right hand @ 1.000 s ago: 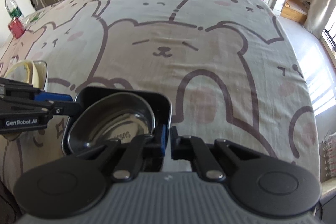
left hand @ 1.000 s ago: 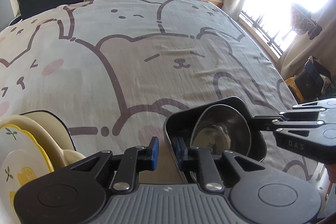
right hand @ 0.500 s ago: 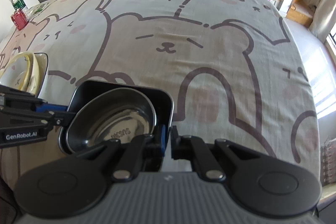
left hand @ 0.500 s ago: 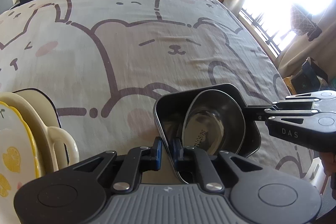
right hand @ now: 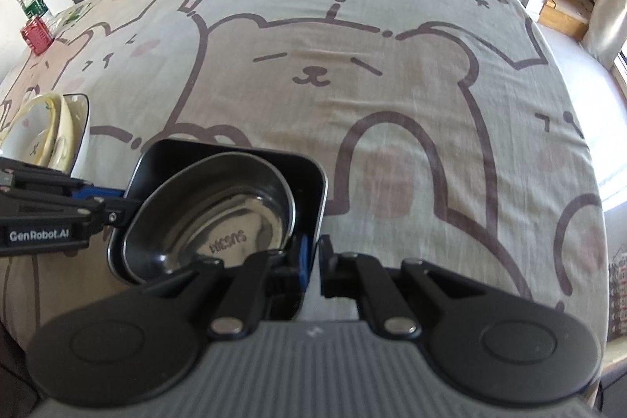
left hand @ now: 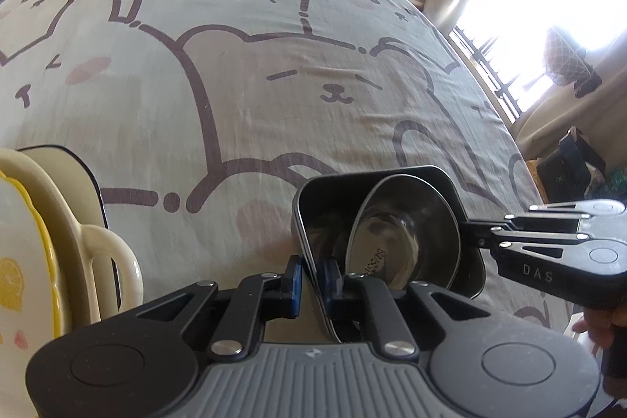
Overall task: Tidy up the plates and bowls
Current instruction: 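Lift the tray holding the bowl with both tools and carry it over the stacked bowls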
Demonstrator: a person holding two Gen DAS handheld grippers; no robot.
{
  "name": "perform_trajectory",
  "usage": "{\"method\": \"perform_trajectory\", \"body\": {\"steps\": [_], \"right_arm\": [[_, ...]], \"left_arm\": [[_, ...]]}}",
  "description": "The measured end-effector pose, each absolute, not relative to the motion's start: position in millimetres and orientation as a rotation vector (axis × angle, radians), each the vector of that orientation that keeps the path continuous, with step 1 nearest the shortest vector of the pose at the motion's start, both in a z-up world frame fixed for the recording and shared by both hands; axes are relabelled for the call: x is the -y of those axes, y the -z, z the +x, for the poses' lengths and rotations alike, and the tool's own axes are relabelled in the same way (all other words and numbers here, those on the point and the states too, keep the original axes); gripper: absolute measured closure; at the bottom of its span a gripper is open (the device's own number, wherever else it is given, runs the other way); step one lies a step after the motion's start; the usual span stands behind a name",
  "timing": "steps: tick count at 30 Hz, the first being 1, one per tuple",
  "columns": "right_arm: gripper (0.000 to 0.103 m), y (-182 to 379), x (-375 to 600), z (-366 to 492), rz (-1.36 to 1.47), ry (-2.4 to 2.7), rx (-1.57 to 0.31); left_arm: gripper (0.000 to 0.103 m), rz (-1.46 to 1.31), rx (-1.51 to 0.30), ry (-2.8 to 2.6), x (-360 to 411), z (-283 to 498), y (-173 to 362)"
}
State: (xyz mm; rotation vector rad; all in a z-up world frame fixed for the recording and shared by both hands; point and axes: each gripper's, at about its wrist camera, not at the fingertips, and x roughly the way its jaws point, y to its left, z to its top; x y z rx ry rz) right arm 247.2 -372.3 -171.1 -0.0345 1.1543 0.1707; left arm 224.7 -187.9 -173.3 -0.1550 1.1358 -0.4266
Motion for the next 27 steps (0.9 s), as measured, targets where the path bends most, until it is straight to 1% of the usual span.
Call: {"method": "perform_trajectory", "body": {"steps": [4, 9, 14, 17, 27], "right_arm": [[0.096, 172.5, 378.2, 248.4, 0.023, -0.158, -1.151], [0.097, 172.3, 376.8, 247.2, -0.010, -0.174, -1.148], [0.097, 169.9, 374.1, 249.0, 0.002, -0.144, -1.175], [0.097, 162.4, 372.3, 245.8, 0.018, -0.142, -1.149], [0.097, 127.4, 372.1, 228.1, 0.087, -0.117, -1.052]], "left_arm": [[0.091, -0.178, -1.144, 0.407, 187.3, 223.5, 172.6], [0.092, -0.198, -1.154, 0.396, 186.1, 225.1, 173.0], [0.096, -0.176, -1.142, 0.390, 186.8, 224.7, 170.6], [0.098, -0.178, -1.131, 0.385, 184.3, 225.9, 167.5], [0.099, -0.216, -1.026, 0.408, 168.7, 220.9, 126.9]]}}
